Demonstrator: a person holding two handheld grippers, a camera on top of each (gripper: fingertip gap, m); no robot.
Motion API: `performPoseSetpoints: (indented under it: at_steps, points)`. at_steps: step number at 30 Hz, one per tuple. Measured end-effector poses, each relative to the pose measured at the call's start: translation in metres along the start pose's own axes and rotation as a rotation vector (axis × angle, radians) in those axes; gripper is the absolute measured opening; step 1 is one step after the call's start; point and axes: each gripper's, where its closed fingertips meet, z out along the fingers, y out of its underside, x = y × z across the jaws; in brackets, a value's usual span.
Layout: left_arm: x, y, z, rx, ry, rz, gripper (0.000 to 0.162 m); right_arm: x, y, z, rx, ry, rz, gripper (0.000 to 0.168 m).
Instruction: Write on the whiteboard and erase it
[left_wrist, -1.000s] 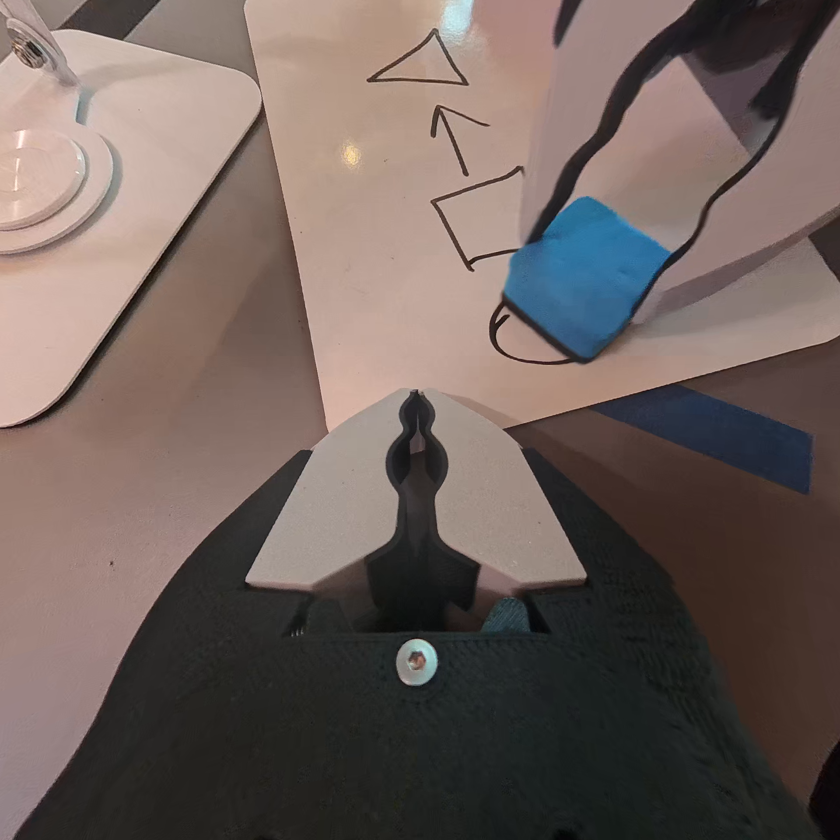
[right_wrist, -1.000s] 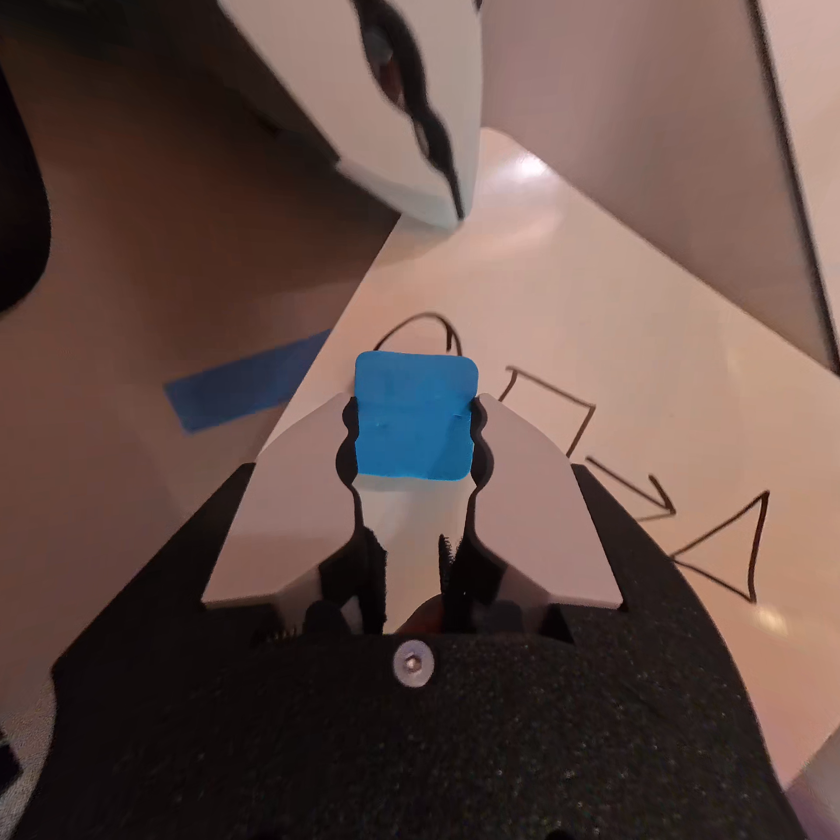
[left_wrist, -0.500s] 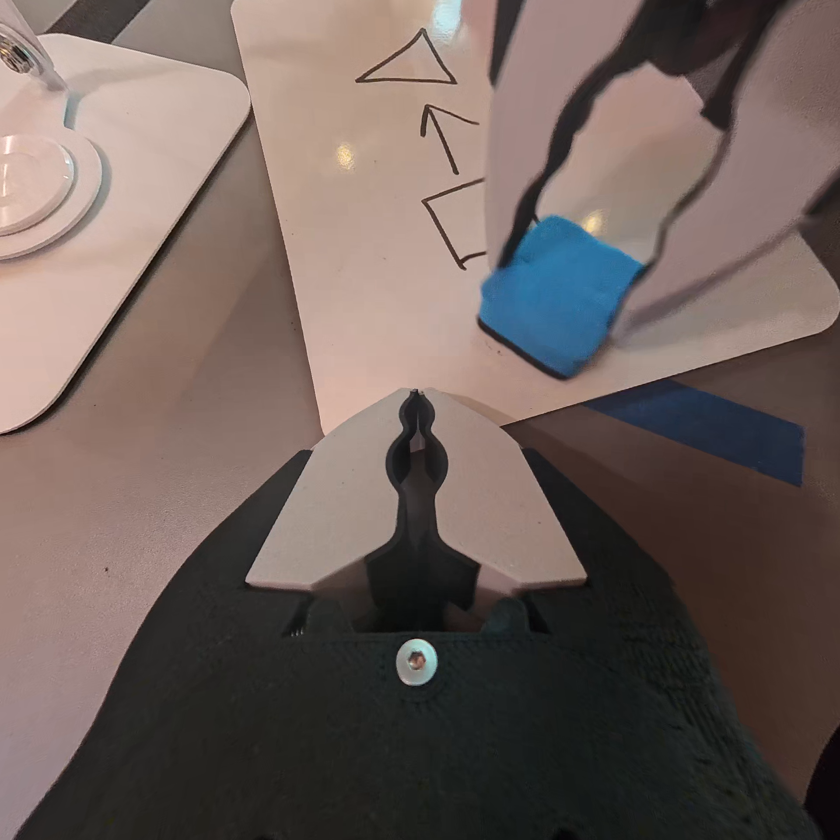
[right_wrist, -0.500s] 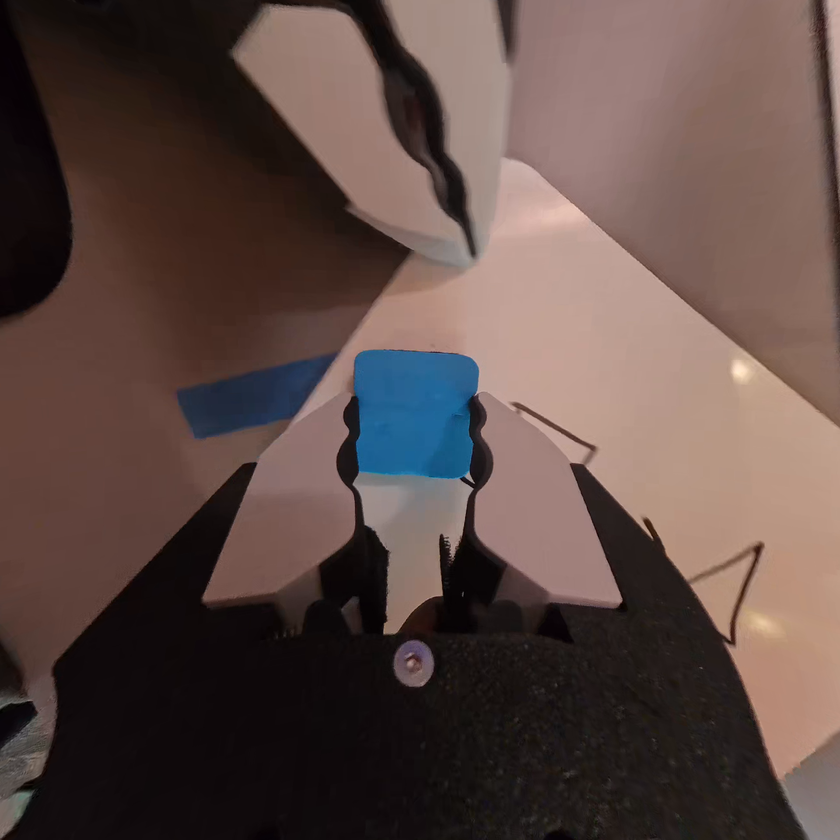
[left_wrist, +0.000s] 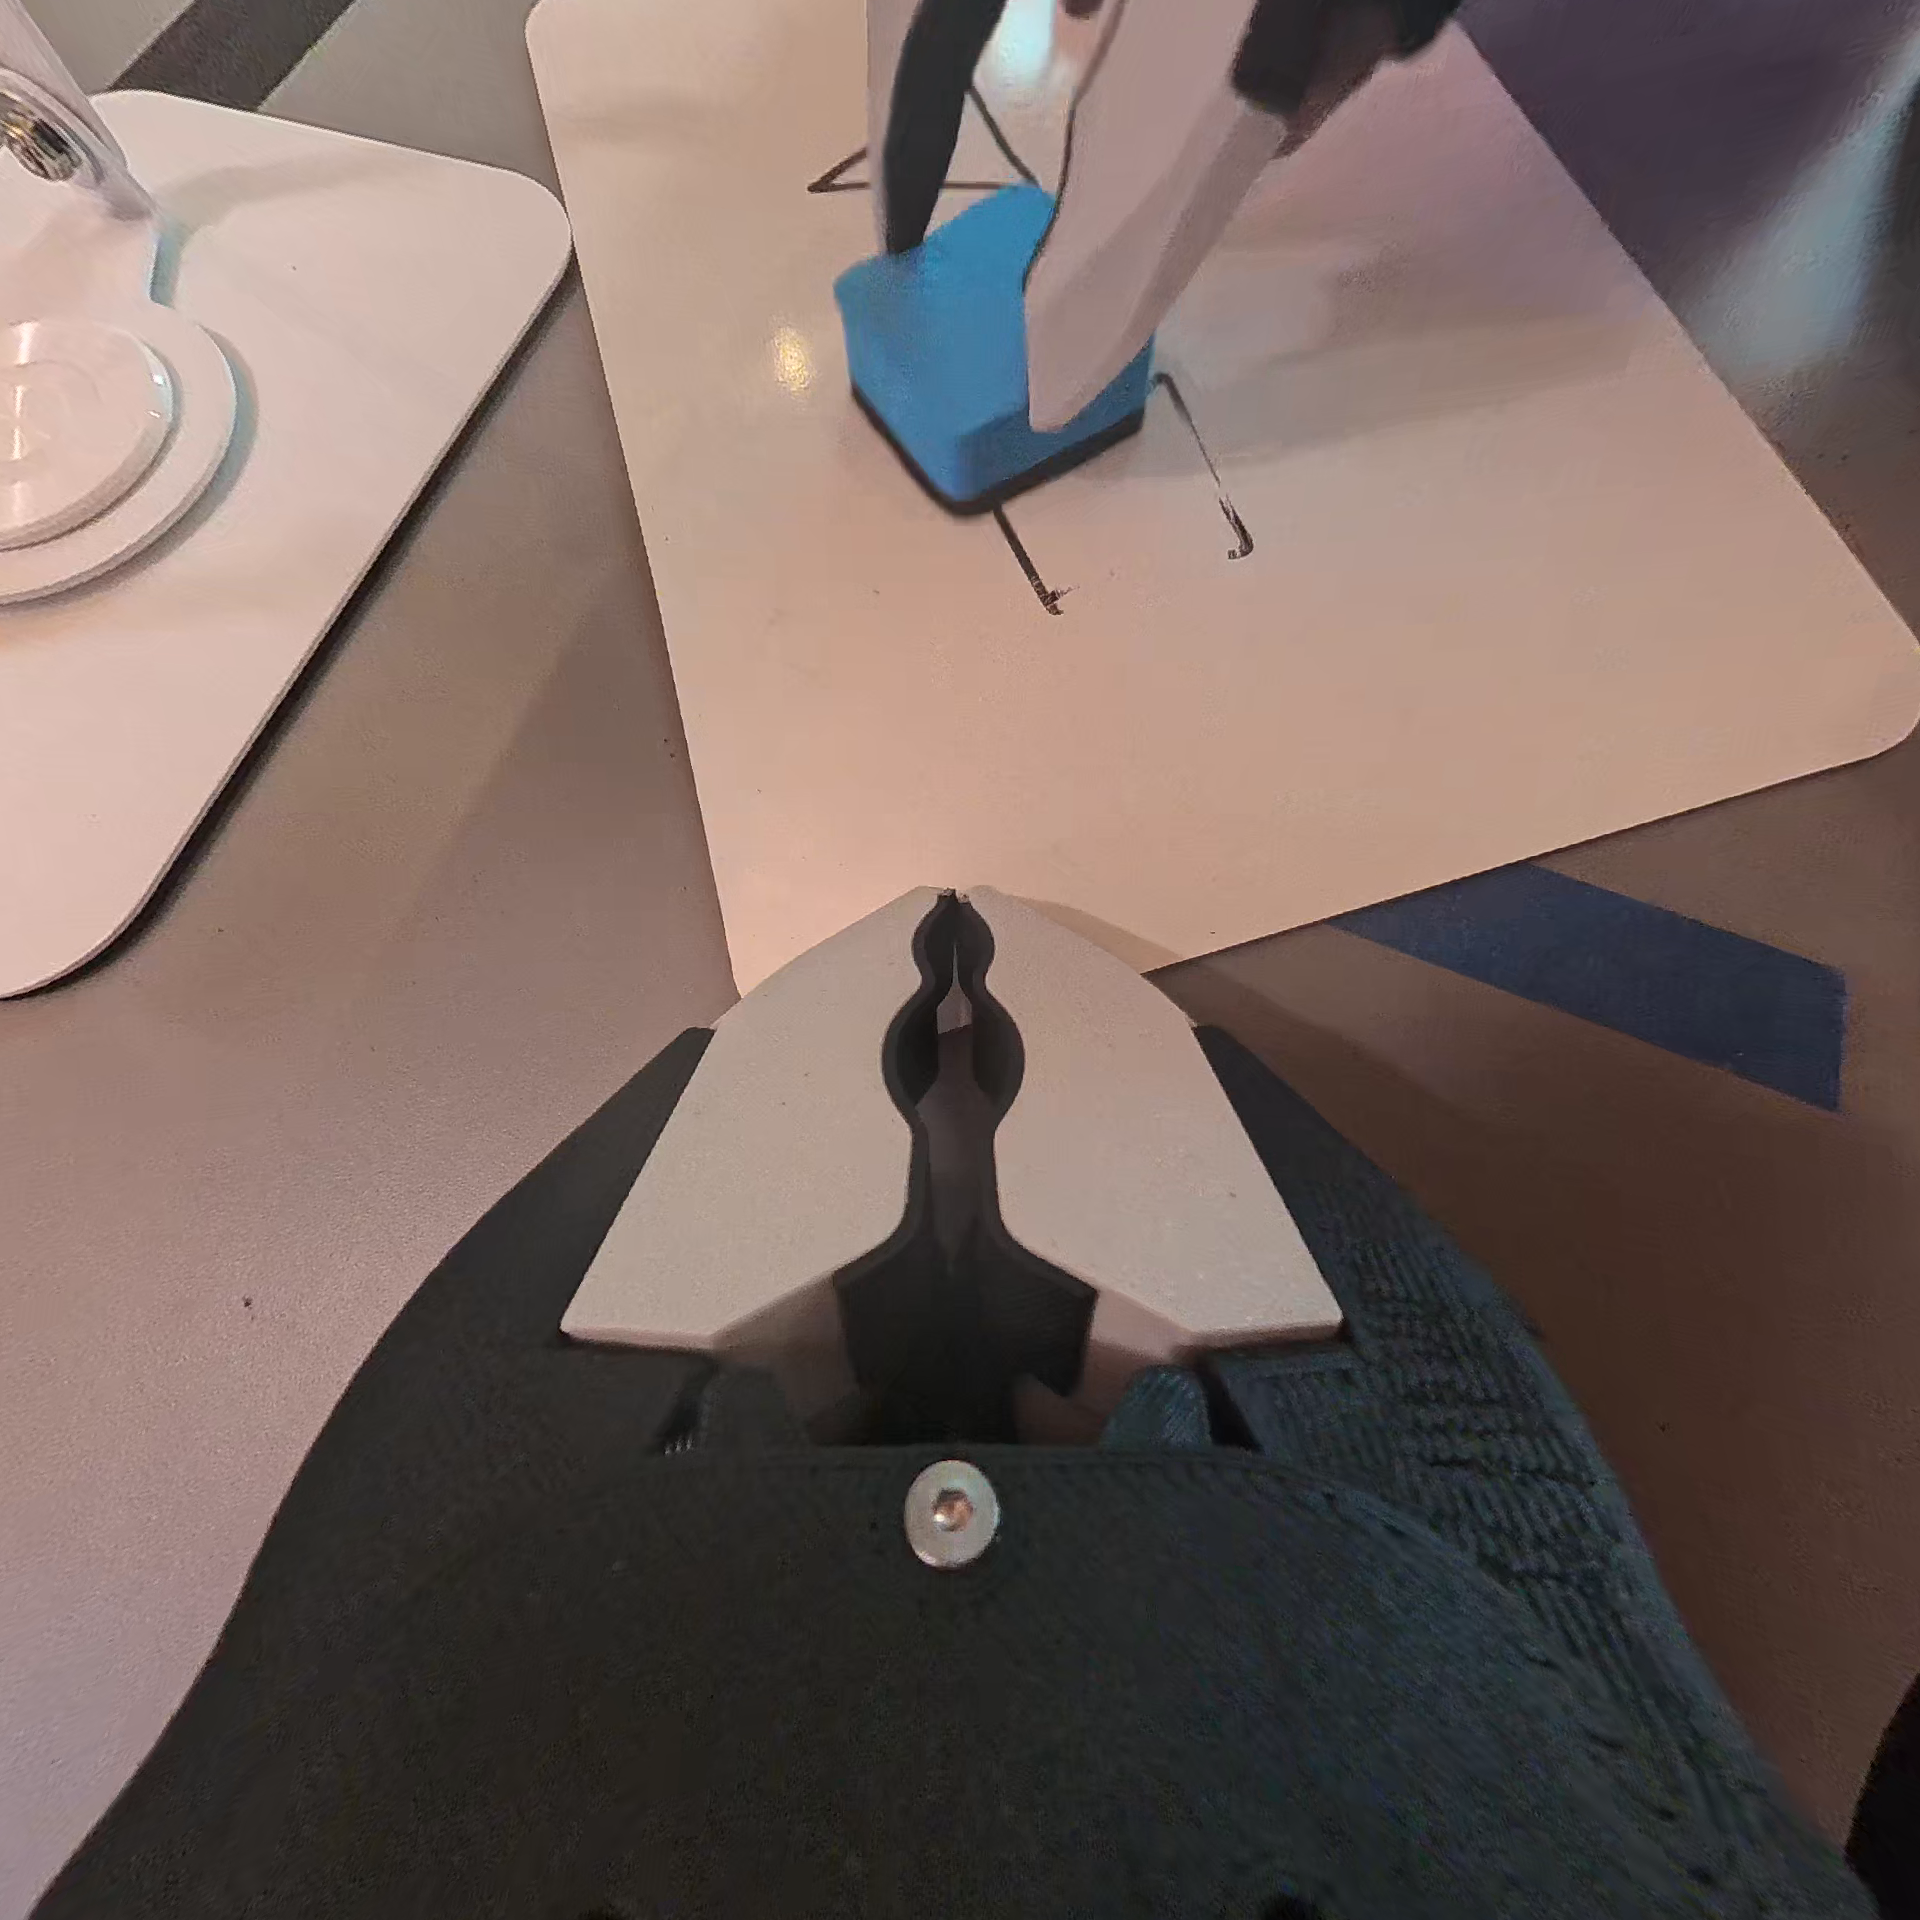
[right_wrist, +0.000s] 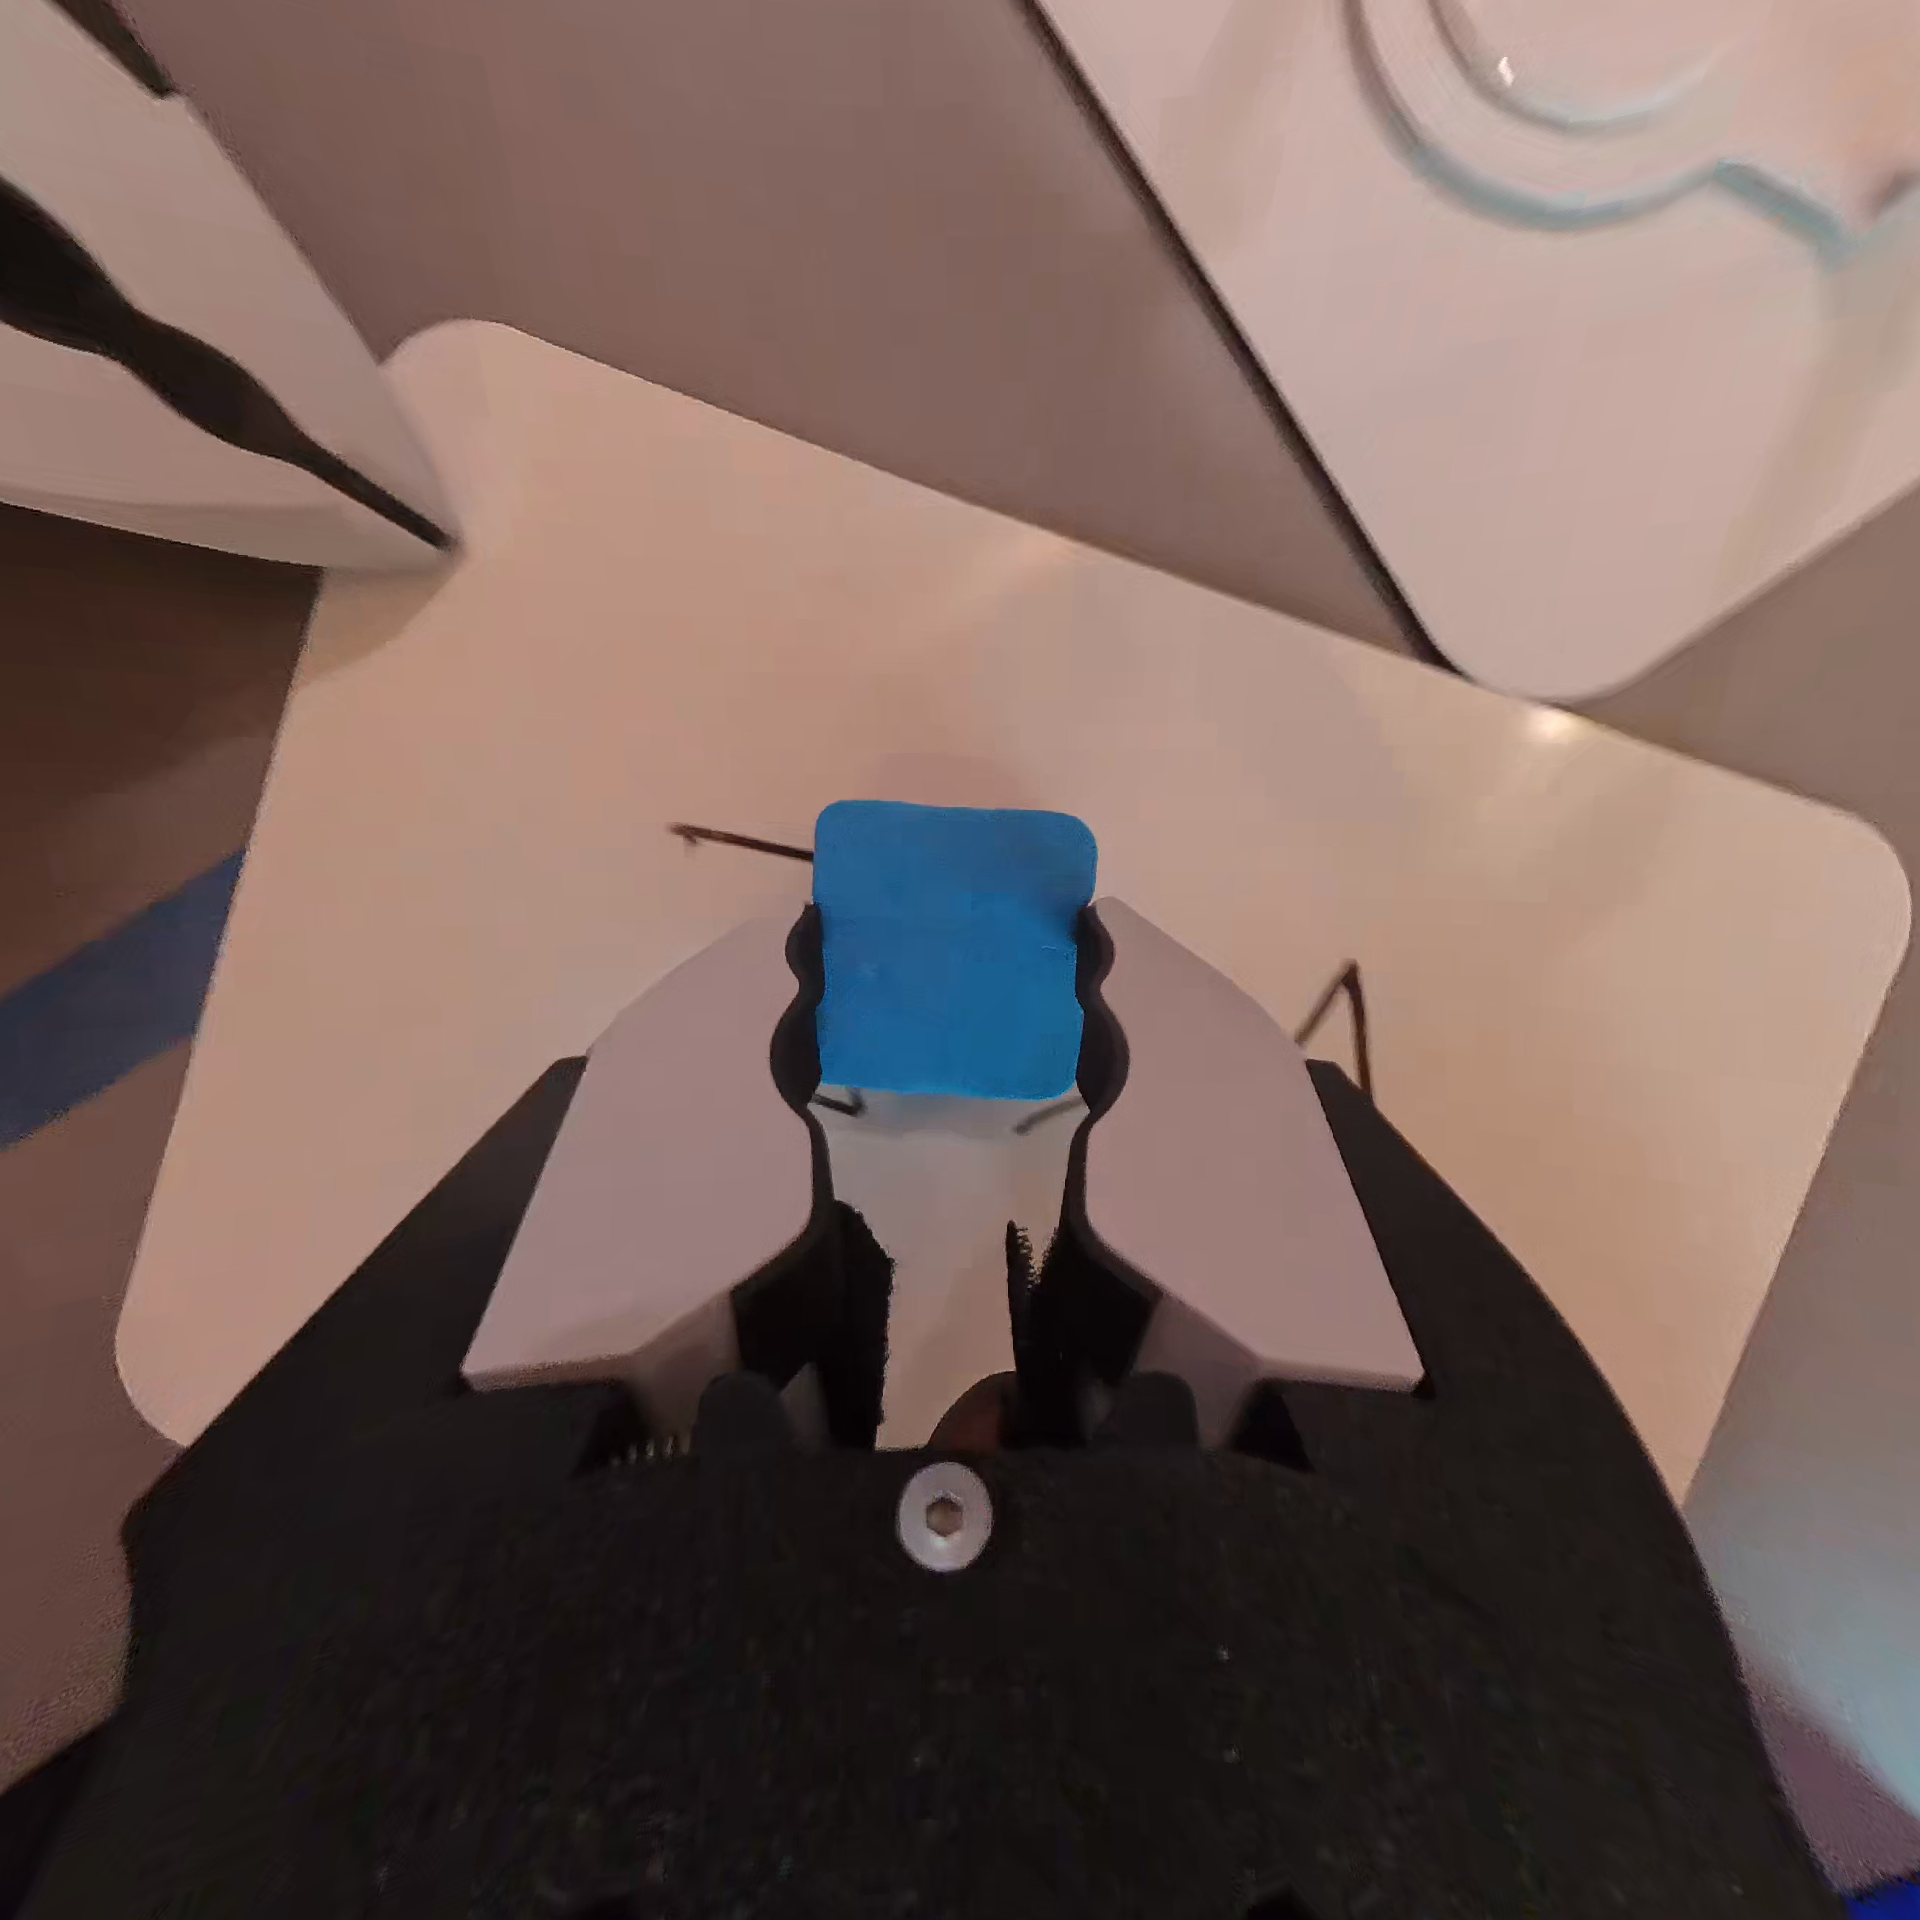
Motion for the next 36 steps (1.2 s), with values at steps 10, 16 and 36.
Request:
performPoseSetpoints:
  at_steps: [10, 16, 36]
  points:
    - [0.0, 0.0, 0.0, 0.001, -0.007, 0.007, 0.001, 0.037, 0.012, -0.006, 0.035, 0.051, 0.097, 0.047]
    - [0.0, 0.0, 0.0, 0.0, -0.002, 0.001, 0.001, -0.051, 0.013, -0.008, 0.053, -0.108, -0.115, 0.047]
    - [-0.002, 0.0, 0.0, 0.0, -0.029, 0.012, 0.001, 0.123, 0.041, -0.019, 0.129, 0.19, 0.324, 0.047]
